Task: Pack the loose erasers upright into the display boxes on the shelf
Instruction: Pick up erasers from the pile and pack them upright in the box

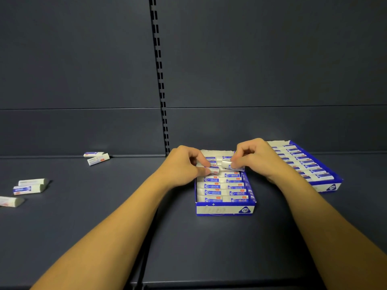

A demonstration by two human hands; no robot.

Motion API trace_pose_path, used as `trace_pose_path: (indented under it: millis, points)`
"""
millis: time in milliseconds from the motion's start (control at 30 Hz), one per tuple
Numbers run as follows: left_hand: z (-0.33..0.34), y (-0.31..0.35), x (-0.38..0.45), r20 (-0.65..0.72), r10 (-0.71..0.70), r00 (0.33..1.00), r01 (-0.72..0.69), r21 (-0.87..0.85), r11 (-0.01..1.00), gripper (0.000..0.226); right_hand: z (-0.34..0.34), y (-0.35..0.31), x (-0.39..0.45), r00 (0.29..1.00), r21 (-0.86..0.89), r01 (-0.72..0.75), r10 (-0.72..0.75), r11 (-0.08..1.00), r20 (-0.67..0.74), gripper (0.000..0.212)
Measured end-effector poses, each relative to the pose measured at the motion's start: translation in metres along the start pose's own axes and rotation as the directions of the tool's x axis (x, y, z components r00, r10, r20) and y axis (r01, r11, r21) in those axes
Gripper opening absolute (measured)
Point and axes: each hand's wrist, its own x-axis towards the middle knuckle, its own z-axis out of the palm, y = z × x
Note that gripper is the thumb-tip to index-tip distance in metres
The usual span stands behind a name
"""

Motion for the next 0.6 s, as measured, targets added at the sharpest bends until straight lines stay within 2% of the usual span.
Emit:
trace_pose_path:
  millis: [233, 367, 600]
  points:
    - [0.0004, 0.0023, -0.0015, 0.017, 0.082, 0.996, -0.083, 0.122, 0.989, 0.019, 0.0005, -0.0018, -0.0023, 1.000, 0.019, 0.006, -0.006, 1.000, -0.001, 0.012]
    - [-0.0005, 0.0036, -0.0027, 0.011, 0.107, 0.994, -0.108, 0.190, 0.976, 0.012, 0.0004, -0.0020, -0.0027, 1.000, 0.023, 0.005, -0.005, 1.000, 0.001, 0.012]
    - [-0.0009, 0.0025, -0.0035, 0.007, 0.160, 0.987, -0.155, 0.268, 0.951, 0.018, 0.0008, -0.0006, -0.0034, 1.000, 0.034, 0.004, -0.004, 0.999, 0.004, 0.011]
